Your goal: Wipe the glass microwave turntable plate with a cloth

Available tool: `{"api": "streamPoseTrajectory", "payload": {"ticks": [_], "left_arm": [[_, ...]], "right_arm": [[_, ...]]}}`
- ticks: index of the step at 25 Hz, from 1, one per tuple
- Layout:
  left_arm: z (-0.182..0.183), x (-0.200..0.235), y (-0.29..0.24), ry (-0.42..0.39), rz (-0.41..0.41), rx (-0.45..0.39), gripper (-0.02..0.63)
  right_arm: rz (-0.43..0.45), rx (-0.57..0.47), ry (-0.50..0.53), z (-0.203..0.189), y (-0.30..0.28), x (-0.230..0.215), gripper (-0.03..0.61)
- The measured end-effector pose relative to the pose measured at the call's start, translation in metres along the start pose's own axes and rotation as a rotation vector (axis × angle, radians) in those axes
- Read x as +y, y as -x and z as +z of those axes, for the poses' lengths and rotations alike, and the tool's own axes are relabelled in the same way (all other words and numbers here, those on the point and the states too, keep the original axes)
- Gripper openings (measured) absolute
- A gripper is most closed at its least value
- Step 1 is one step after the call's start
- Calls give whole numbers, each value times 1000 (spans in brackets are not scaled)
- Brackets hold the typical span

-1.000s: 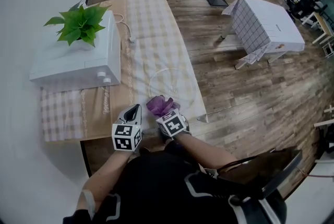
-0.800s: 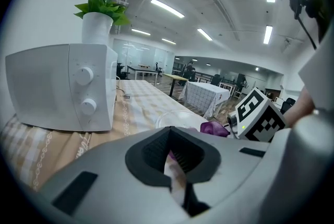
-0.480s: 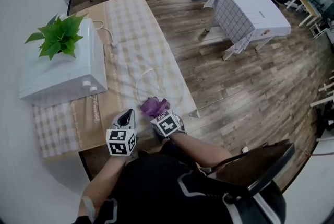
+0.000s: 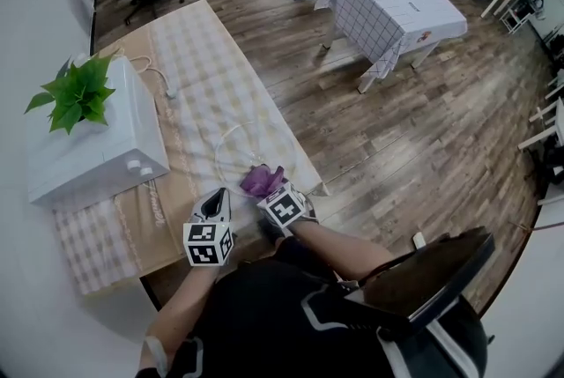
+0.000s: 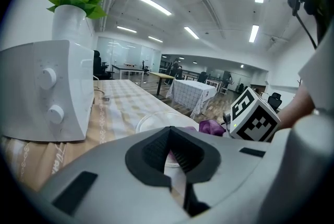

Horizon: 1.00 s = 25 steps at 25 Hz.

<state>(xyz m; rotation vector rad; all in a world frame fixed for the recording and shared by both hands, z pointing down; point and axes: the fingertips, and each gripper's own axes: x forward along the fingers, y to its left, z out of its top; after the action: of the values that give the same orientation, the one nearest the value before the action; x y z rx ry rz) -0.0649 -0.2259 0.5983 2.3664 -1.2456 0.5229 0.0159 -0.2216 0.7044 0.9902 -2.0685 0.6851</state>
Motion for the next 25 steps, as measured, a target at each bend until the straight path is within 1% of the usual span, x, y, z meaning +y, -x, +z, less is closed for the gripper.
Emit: {"api": "streamPoseTrajectory", "payload": {"ticks": [4,8,14,17,20,25], "left_arm": [[2,-5,-7,-4,-28,2,3],[10,-7,-14,-16,-39,-2,3],[11,-10,-16,-18,-49,-2,3],[10,-10,-14,-6,-60,-5,3],[9,-10,-9,21,-74,-10,3],[9,-2,4,7,-36,-35,3]], "right_arm": [[-39,5,-28,-5,4,-19,147],[-73,11,-81,-11,9,-38,147],[-136,1,-116,-14,20,-68,147],[-170,-6,-125,-16,25,-80,147],[-196,5,-149,-21,30,-88,147],[-225,-10,-180,-24,40,-94,148]]}}
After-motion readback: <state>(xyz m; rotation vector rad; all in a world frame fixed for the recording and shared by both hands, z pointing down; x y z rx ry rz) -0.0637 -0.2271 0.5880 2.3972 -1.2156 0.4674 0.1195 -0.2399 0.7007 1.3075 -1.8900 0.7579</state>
